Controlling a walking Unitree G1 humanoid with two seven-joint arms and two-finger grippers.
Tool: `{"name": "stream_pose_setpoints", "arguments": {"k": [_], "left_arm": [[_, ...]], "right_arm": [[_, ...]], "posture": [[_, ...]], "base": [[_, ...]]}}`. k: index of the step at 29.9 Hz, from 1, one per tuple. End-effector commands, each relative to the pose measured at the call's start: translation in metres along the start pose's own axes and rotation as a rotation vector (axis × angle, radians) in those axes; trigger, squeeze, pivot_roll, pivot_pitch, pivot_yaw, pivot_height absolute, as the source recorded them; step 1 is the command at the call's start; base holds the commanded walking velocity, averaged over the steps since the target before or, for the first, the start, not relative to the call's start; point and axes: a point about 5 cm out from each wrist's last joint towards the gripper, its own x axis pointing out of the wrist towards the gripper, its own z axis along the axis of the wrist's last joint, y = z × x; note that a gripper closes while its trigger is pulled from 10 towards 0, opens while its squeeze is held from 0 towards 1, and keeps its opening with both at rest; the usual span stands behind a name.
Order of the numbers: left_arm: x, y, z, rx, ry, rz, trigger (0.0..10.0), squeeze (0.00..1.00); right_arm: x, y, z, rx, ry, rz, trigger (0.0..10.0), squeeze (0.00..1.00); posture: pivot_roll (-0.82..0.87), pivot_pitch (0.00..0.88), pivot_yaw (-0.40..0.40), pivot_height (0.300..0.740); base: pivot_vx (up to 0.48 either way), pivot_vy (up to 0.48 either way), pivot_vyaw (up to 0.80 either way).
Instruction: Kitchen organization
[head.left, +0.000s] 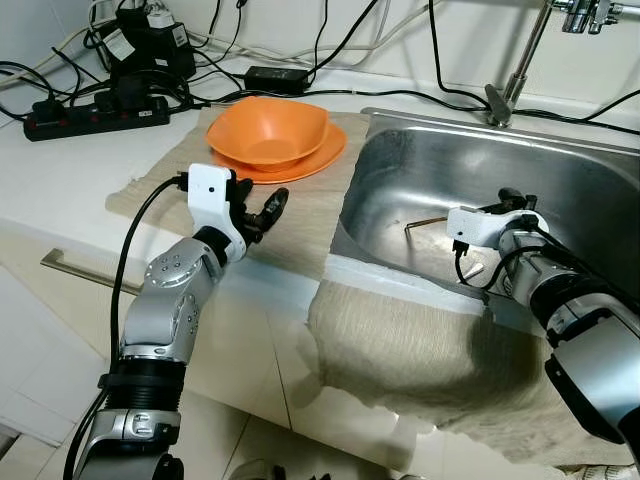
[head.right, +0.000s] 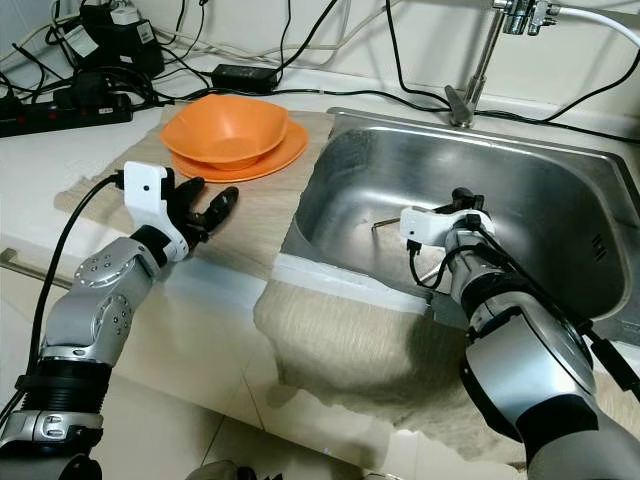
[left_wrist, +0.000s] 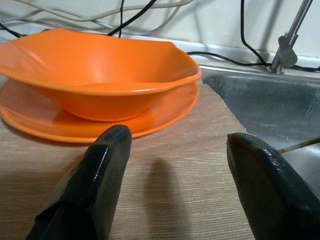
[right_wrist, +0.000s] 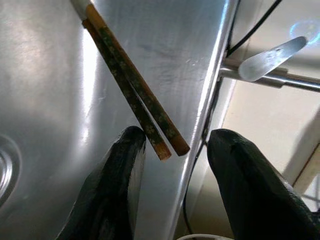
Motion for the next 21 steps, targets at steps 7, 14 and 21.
{"name": "stream_pose_setpoints", "arguments": {"k": [7, 14, 21], "left_arm": [[0.005, -0.001, 0.005, 0.011, -0.012, -0.004, 10.0, 0.0], [0.005, -0.002, 0.004, 0.009, -0.009, -0.005, 10.0, 0.0], [0.005, -0.001, 0.004, 0.011, -0.006, -0.005, 10.0, 0.0]], "right_arm": [[0.002, -0.018, 0.008, 0.017, -0.029, -0.054, 10.0, 1.0], [0.001, -0.01, 0.011, 0.008, -0.04, -0.034, 10.0, 1.0], [0.0, -0.001, 0.011, -0.005, -0.043, -0.006, 10.0, 1.0]], "posture": [[0.06, 0.0, 0.002, 0.74], [0.06, 0.0, 0.003, 0.74], [0.06, 0.001, 0.007, 0.74]], "base": [[0.0, 0.0, 0.0], [0.0, 0.0, 0.0], [0.0, 0.0, 0.0]]}}
